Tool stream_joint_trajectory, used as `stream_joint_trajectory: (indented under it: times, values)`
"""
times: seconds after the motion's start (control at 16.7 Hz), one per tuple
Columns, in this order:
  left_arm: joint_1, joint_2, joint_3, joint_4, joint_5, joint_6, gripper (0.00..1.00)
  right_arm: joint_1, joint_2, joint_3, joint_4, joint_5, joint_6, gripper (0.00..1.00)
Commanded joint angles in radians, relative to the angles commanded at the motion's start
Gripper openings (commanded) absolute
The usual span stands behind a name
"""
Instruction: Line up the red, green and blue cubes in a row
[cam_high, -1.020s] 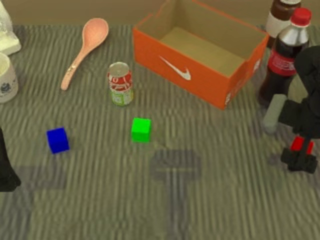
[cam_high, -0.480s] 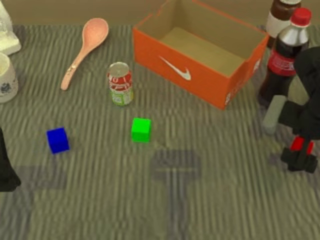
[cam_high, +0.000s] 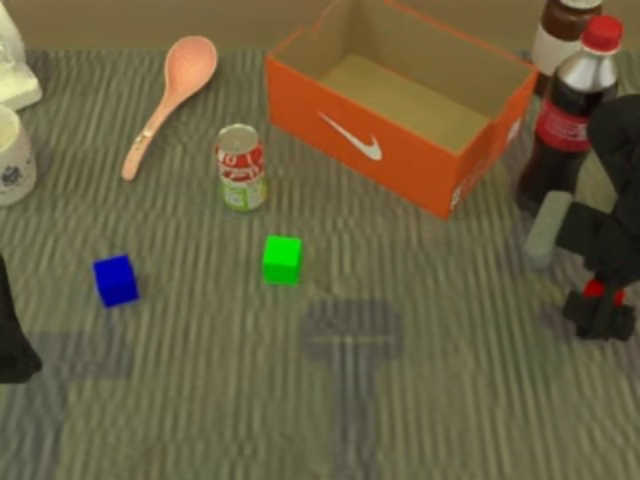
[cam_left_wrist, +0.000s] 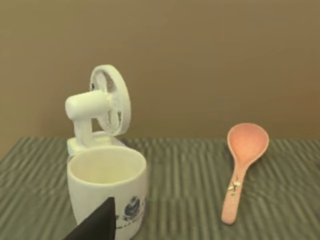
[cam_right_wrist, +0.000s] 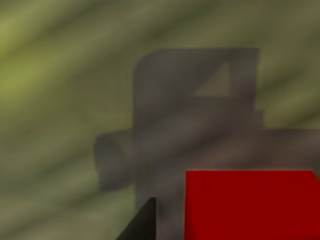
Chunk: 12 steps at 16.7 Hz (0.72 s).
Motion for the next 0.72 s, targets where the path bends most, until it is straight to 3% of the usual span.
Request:
stream_joint_trajectory:
  times: [0.36,0.42,0.72]
  values:
    - [0.000,0.000,0.000,0.000,0.000,0.000,1.00,0.000,0.000,0.000,0.000,0.000,0.000,0.00]
    - [0.000,0.000,0.000,0.000,0.000,0.000,1.00,0.000,-0.051,0.008,-0.048,-0.014,0.026,0.00]
    - [0.000,0.000,0.000,0.000,0.000,0.000,1.00,0.004,-0.103,0.074,-0.168,-0.014,0.022,0.00]
